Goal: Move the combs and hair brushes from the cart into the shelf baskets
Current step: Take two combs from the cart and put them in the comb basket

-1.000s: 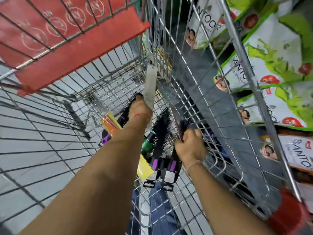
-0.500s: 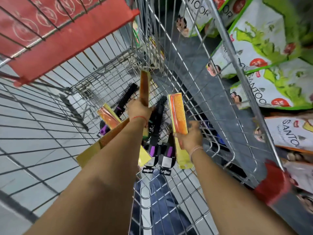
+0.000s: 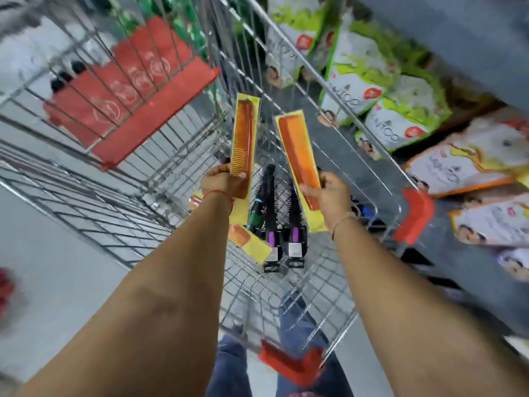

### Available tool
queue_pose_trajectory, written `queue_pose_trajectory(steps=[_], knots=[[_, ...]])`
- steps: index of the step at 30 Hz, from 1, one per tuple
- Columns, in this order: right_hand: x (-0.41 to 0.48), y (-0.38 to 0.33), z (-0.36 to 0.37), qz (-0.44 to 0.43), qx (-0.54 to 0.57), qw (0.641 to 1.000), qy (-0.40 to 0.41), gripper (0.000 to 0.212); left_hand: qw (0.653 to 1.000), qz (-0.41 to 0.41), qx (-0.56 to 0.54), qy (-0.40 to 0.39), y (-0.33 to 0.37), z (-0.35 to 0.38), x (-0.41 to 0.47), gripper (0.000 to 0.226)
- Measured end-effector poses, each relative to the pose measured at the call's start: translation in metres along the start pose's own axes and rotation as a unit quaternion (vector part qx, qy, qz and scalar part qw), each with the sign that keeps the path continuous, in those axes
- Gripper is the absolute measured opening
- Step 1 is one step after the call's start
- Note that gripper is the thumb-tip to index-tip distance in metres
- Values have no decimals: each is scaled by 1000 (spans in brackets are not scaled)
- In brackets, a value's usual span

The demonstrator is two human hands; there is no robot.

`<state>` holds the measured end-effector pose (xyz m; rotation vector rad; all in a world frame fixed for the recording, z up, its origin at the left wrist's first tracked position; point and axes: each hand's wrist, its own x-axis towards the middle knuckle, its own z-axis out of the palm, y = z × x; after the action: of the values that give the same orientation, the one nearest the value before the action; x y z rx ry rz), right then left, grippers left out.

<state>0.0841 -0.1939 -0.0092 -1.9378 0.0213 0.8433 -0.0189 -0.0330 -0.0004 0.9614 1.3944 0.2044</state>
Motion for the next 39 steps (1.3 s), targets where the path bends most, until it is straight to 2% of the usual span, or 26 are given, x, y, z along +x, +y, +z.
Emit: queue_pose_trajectory(steps=[4,8,10,12,13,16,19,22,25,27,28,31,33,35,38,39], knots=[[-53,-49,-19,-109,117,981,109,28,995,84,-16,-55,28,-3,-45,44],[-124,-102,-64,-214,196,922,256,38,976,168,98,-97,54,13,-110,22],[-150,-110,-97,-238,214,891,321,35,968,179,140,-103,54,21,-127,26],[-170,-107,-133,-249,220,866,373,23,973,157,41,-162,48,27,-148,8],[-182,-104,-156,-252,231,852,397,19,968,149,11,-202,48,34,-167,17],[-205,-91,-212,-260,280,804,455,23,937,153,-33,-312,51,62,-209,39],[-228,-83,-276,-281,320,755,498,12,904,148,-66,-395,69,112,-266,33],[-249,-73,-345,-288,330,727,529,18,856,209,-31,-472,77,183,-335,30],[-266,-56,-424,-277,283,736,549,17,807,289,42,-514,69,261,-411,27],[-272,-49,-461,-206,208,764,575,36,805,325,99,-486,63,298,-439,16],[-274,-46,-481,-174,165,780,578,38,809,336,132,-463,58,317,-453,26],[-269,-51,-527,-128,70,840,523,25,798,399,258,-372,48,364,-479,44],[-259,-58,-543,-121,48,863,488,18,775,448,321,-310,42,387,-487,48],[-240,-61,-554,-115,50,878,463,20,752,482,365,-262,37,405,-488,45],[-219,-55,-558,-105,29,897,428,23,732,471,423,-252,26,421,-477,36],[-213,-50,-557,-91,-11,907,411,21,708,470,464,-251,21,424,-471,36]])
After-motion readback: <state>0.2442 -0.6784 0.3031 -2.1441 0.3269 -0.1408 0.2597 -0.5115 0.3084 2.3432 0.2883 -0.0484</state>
